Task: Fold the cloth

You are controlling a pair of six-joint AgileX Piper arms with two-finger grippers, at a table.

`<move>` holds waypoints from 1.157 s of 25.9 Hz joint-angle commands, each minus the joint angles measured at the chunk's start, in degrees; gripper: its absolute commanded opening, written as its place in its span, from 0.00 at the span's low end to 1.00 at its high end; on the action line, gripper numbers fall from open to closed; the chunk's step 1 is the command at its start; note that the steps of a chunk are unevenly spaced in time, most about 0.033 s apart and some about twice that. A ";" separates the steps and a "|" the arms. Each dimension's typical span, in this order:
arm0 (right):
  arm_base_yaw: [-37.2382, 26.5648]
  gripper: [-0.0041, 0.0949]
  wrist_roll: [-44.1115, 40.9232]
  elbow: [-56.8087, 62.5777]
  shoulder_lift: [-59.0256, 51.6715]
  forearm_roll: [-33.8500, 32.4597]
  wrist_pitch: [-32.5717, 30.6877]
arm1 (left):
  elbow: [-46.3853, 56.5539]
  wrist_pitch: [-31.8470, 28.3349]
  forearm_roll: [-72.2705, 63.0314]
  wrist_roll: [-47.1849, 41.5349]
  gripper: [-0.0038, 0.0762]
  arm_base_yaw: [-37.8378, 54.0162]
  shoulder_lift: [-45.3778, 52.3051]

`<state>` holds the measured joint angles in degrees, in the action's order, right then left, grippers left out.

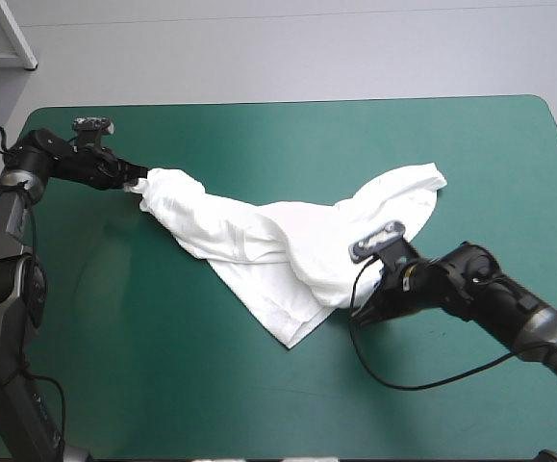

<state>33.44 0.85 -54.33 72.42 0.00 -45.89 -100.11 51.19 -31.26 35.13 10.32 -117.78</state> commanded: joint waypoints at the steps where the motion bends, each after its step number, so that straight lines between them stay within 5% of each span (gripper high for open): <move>1: -0.02 0.04 -1.79 -12.39 -5.65 -8.89 0.30 | -1.56 0.14 -0.79 -0.39 0.07 0.41 9.16; 9: -0.02 0.04 1.41 -44.76 -7.12 -24.16 -11.24 | -1.56 3.91 -0.64 -0.48 0.07 0.41 23.25; 20: -0.02 0.04 8.90 -69.07 -7.72 -24.51 -17.98 | -5.47 5.87 3.40 -4.24 0.07 0.41 48.57; 30: -0.02 0.04 14.80 -87.29 -8.93 -19.32 -17.29 | -27.75 4.00 14.16 -10.84 0.07 -2.27 59.33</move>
<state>33.44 14.62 -139.94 63.05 -19.31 -68.23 -124.71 60.48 -18.10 25.01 9.03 -57.46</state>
